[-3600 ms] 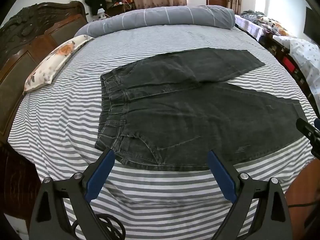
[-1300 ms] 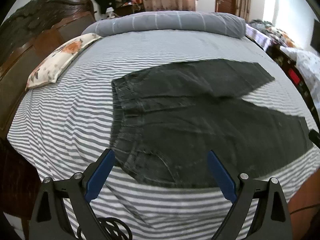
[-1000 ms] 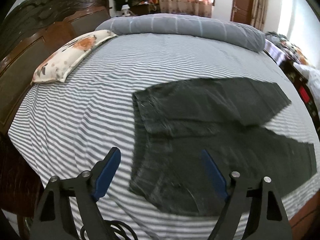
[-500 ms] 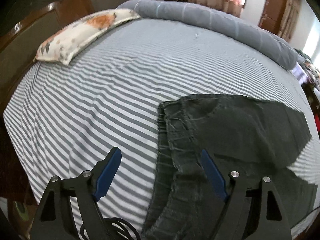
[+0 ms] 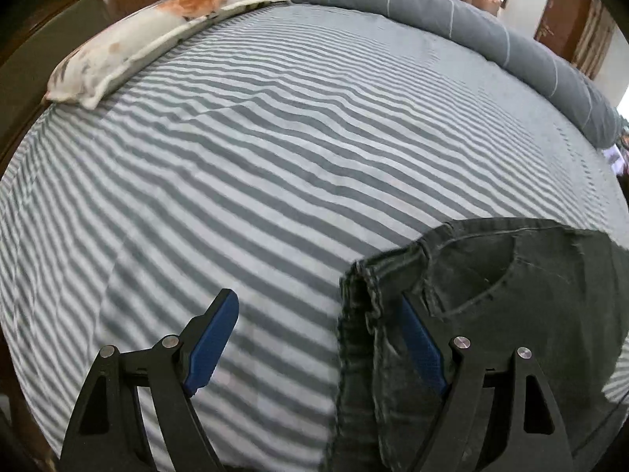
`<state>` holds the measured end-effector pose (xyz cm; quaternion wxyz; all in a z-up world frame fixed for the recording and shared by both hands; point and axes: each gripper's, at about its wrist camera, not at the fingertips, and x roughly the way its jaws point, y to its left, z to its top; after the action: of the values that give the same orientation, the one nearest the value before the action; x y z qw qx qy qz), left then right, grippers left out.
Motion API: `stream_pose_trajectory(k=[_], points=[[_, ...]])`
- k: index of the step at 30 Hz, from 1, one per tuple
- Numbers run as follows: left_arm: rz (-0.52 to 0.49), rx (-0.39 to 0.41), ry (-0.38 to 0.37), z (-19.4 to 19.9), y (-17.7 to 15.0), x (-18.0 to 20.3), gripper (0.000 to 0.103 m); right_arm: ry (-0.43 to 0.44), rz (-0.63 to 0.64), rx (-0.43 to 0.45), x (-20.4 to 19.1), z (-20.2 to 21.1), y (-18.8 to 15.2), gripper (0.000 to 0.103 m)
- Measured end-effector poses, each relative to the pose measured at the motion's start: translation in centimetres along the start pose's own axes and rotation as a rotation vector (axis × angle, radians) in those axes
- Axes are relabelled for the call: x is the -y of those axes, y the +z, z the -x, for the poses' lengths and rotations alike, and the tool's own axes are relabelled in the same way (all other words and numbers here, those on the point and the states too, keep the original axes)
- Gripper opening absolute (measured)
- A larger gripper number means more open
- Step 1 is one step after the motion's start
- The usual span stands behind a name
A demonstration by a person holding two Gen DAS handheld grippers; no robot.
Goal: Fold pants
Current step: 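Grasp the jeans waistband with the left tool while the right tool grasps the leg hems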
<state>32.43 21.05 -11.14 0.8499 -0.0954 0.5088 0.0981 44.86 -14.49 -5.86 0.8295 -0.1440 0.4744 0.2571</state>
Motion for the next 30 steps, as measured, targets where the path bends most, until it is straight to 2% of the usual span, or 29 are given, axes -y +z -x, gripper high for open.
stream_pose_trajectory(k=[3,6,7,8,10,12,14,16,18,20,23,26,28,30], points=[[-0.040,0.015,-0.029,-1.0,0.4,0.3,0.081,0.029,0.078,-0.057,0.7,-2.6,1.2,0.089],[-0.070,0.024,-0.067,-1.6,0.5,0.8,0.081,0.065,0.121,-0.096,1.4,-4.7,2.0,0.083],[-0.080,0.018,-0.085,-1.7,0.5,1.2,0.078,0.076,0.130,-0.108,1.7,-5.3,2.2,0.082],[-0.091,0.017,-0.099,-1.8,0.4,1.6,0.074,0.087,0.139,-0.124,2.0,-6.0,2.4,0.081],[-0.132,0.023,-0.134,-1.7,0.4,2.8,0.051,0.114,0.167,-0.155,2.5,-7.1,2.5,0.074],[-0.165,0.033,-0.106,-1.6,0.4,4.0,0.049,0.132,0.188,-0.187,2.8,-8.0,2.3,0.067],[-0.175,0.044,-0.102,-1.5,0.4,4.6,0.040,0.143,0.214,-0.217,3.0,-8.7,2.0,0.063],[-0.178,0.069,-0.104,-1.2,0.5,4.8,0.027,0.151,0.240,-0.235,3.0,-9.2,1.7,0.061],[-0.184,0.092,-0.111,-0.7,0.3,4.8,0.021,0.151,0.272,-0.246,3.0,-9.7,1.5,0.056],[-0.194,0.097,-0.116,-0.6,0.4,4.5,0.020,0.143,0.299,-0.254,2.8,-10.3,1.4,0.053],[-0.200,0.104,-0.103,-0.8,0.2,4.6,0.021,0.158,0.297,-0.243,2.6,-10.8,1.4,0.039],[-0.192,0.105,-0.092,-1.1,0.1,4.6,0.027,0.198,0.305,-0.224,2.3,-10.4,1.0,0.012],[-0.168,0.107,-0.075,-1.2,0.2,4.2,0.041,0.189,0.321,-0.219,1.9,-9.9,0.7,0.011],[-0.145,0.103,-0.106,-1.5,0.2,3.7,0.045,0.195,0.320,-0.219,1.9,-9.3,0.3,0.010]])
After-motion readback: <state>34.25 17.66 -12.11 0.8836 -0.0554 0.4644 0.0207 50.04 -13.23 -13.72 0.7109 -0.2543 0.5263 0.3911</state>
